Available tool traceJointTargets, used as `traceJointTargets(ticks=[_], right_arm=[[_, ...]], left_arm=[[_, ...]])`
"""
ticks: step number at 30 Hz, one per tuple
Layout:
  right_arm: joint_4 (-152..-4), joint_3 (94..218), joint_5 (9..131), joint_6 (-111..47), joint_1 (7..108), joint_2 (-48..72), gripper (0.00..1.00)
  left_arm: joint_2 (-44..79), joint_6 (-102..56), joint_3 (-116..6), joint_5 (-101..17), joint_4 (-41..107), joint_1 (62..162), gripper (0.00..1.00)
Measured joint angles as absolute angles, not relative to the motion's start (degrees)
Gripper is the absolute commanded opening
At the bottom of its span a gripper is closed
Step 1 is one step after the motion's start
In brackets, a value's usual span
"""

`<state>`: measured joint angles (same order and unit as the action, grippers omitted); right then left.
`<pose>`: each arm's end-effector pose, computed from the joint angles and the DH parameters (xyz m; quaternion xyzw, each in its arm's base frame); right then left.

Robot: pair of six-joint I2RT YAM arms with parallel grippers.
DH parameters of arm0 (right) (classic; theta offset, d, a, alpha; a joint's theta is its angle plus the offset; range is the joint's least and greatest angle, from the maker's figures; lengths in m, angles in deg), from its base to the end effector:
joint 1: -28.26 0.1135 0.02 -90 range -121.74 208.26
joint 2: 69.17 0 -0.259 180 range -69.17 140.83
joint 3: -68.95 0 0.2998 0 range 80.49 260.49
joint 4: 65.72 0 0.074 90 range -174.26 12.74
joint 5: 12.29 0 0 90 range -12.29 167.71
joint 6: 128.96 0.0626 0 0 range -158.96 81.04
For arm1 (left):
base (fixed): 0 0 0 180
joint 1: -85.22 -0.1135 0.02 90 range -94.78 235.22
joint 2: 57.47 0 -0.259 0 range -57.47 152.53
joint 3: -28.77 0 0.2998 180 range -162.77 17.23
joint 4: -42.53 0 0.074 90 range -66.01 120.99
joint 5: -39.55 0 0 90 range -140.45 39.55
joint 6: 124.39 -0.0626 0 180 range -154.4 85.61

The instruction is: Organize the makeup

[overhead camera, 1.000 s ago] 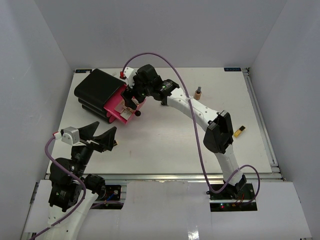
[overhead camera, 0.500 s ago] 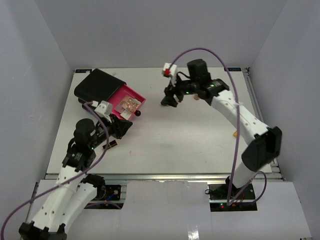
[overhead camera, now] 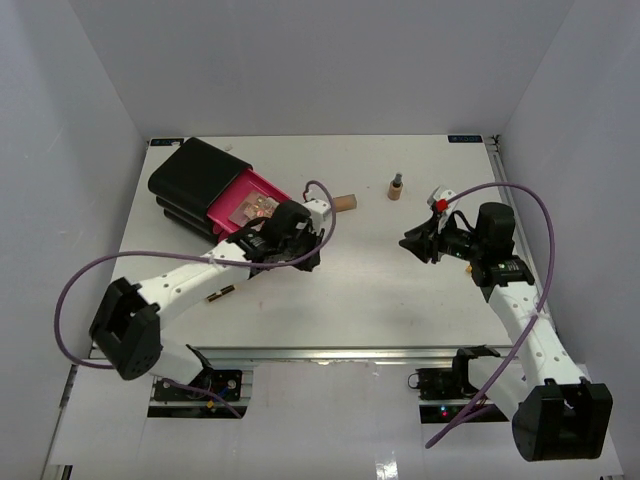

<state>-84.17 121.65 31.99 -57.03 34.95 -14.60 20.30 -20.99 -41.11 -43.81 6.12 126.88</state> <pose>0.2727 0.0771 0.2739 -0.3789 0.6911 0.2651 0.5554 0.2638 -0.2444 0.2304 0.2464 0.8867 -0.2265 0.3191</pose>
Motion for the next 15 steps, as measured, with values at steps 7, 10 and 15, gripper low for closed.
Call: traceJointTargets(ticks=[7,10,15], right_arm=[[-78.97,119.27,28.95,-54.48,30.39,-17.95,0.38],[-77.08,118.96,28.06,-53.98,29.78,-18.68,0.38],[-75.61,118.48,27.69,-52.82,29.31,-18.45,0.38]], left_arm=[[38.90,-28.54,-47.58,-67.39,0.40,130.99,0.21],[44.79,-31.67,-49.07,-76.15,-1.06,131.20,0.20],[50.59,-39.02,-50.03,-87.06,0.50,131.84,0.24]])
